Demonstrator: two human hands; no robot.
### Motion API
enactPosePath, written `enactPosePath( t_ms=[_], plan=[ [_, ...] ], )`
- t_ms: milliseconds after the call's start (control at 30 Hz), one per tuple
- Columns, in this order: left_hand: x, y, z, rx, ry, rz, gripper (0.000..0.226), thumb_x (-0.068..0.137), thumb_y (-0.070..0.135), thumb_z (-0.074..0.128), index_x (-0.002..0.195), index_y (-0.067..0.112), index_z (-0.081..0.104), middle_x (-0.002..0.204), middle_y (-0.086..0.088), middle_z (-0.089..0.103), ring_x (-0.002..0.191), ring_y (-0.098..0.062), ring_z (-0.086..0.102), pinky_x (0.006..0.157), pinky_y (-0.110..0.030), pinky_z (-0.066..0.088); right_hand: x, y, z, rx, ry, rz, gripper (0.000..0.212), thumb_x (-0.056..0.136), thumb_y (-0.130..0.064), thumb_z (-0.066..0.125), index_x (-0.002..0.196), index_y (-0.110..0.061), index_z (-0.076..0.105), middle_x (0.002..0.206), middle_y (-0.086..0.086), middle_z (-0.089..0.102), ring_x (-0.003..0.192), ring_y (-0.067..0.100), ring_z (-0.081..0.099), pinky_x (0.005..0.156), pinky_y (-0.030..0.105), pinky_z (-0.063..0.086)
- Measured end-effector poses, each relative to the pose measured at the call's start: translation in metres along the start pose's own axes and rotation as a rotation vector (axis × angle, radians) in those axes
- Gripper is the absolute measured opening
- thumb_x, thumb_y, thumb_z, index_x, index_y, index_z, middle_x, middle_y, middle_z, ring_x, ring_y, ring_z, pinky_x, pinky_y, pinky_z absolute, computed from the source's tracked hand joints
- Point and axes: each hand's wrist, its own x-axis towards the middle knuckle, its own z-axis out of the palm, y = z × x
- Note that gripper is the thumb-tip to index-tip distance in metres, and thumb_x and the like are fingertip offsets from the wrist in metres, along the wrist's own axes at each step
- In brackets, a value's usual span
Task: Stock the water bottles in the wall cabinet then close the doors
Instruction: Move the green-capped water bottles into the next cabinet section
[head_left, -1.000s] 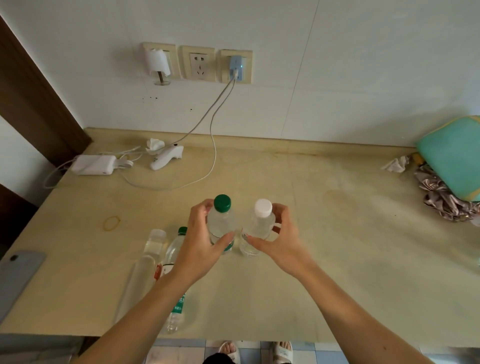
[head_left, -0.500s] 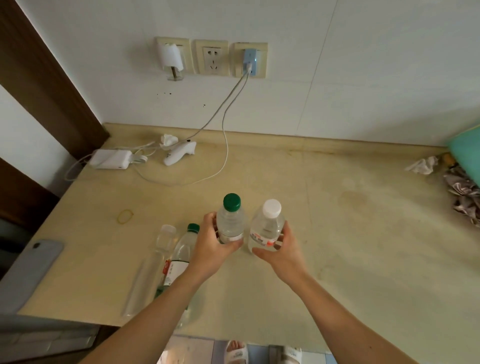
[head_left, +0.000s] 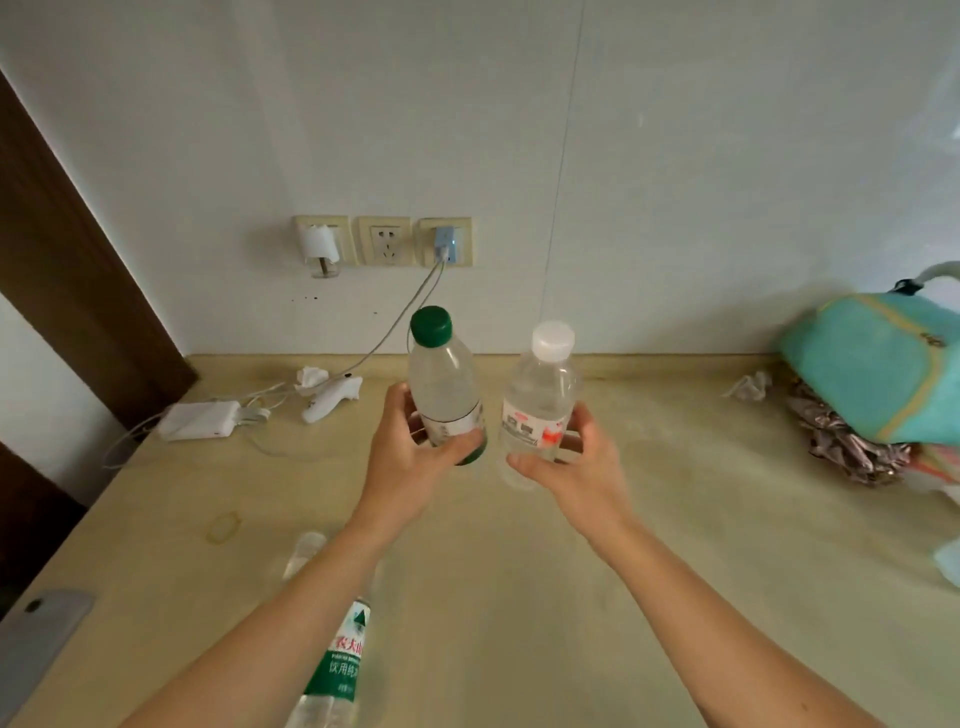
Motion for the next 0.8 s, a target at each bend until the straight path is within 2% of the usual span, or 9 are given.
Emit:
enactPosePath(
  t_ms=[67,167,267,333,467,567,667,733,800],
  plan=[
    [0.012,0.036,0.003,-0.012,0.008,0.087,0.074,0.062,0.049,0.091,0.122,0.043,0.049,0.117,0.021,0.066,0.108,0.0,0.065,0.091,-0.03,0.055,0.005,-0.033,-0.013,0.014,0.058,-0.085,0.064,0.067,-0.033,0.09,0.12,-0.045,0.057,0.107,-0.032,0.067,0.102,-0.01,0.061,0.071,0.011,0.052],
    [0.027,0.094,0.007,-0.015,0.016,0.228,0.076,0.062,0.053,0.09,0.125,0.043,0.049,0.119,0.022,0.066,0.11,-0.001,0.065,0.09,-0.03,0.056,0.011,-0.085,-0.033,0.039,0.137,-0.202,0.062,0.067,-0.039,0.09,0.12,-0.041,0.058,0.107,-0.028,0.069,0.1,-0.009,0.062,0.071,0.011,0.051],
    [0.038,0.153,0.008,-0.038,0.016,0.373,0.074,0.064,0.054,0.089,0.126,0.04,0.051,0.115,0.023,0.067,0.106,0.002,0.066,0.077,-0.018,0.057,0.014,-0.14,-0.053,0.079,0.178,-0.321,0.058,0.067,-0.04,0.091,0.116,-0.041,0.061,0.105,-0.024,0.071,0.096,-0.009,0.064,0.069,0.005,0.049],
    [0.043,0.191,0.009,-0.065,0.035,0.451,0.074,0.063,0.055,0.088,0.125,0.039,0.052,0.112,0.025,0.067,0.103,0.002,0.066,0.076,-0.011,0.054,0.013,-0.175,-0.065,0.1,0.2,-0.387,0.058,0.064,-0.046,0.09,0.113,-0.043,0.062,0.104,-0.022,0.072,0.094,-0.006,0.065,0.069,0.007,0.051],
    [0.05,0.263,0.009,-0.108,0.056,0.577,0.067,0.067,0.05,0.088,0.124,0.041,0.054,0.109,0.026,0.067,0.1,0.006,0.065,0.07,-0.007,0.052,0.009,-0.24,-0.091,0.102,0.229,-0.517,0.057,0.062,-0.049,0.089,0.112,-0.044,0.063,0.1,-0.02,0.074,0.089,0.0,0.068,0.068,0.017,0.055],
    [0.052,0.319,0.008,-0.114,0.09,0.684,0.059,0.072,0.048,0.088,0.122,0.04,0.057,0.105,0.027,0.069,0.096,0.007,0.066,0.068,-0.005,0.05,0.006,-0.289,-0.113,0.1,0.227,-0.601,0.057,0.06,-0.05,0.089,0.111,-0.043,0.066,0.098,-0.012,0.075,0.088,0.008,0.071,0.077,0.035,0.061],
    [0.056,0.375,0.005,-0.128,0.108,0.784,0.049,0.077,0.047,0.086,0.118,0.04,0.06,0.104,0.02,0.072,0.095,-0.001,0.069,0.071,-0.014,0.056,0.007,-0.338,-0.133,0.121,0.244,-0.676,0.056,0.056,-0.053,0.09,0.107,-0.042,0.07,0.1,0.004,0.074,0.093,0.023,0.073,0.085,0.052,0.061],
    [0.062,0.409,0.004,-0.167,0.114,0.83,0.047,0.079,0.043,0.085,0.118,0.036,0.062,0.101,0.016,0.074,0.092,-0.003,0.071,0.073,-0.018,0.058,0.012,-0.369,-0.146,0.125,0.28,-0.727,0.056,0.053,-0.054,0.09,0.104,-0.043,0.071,0.104,0.012,0.073,0.095,0.029,0.072,0.086,0.055,0.06],
    [0.072,0.439,0.005,-0.2,0.139,0.838,0.047,0.079,0.041,0.085,0.119,0.032,0.062,0.099,0.014,0.075,0.089,0.0,0.071,0.07,-0.014,0.056,0.019,-0.396,-0.159,0.107,0.312,-0.761,0.058,0.052,-0.056,0.091,0.105,-0.045,0.07,0.108,0.016,0.071,0.096,0.031,0.072,0.085,0.056,0.06]
  ],
)
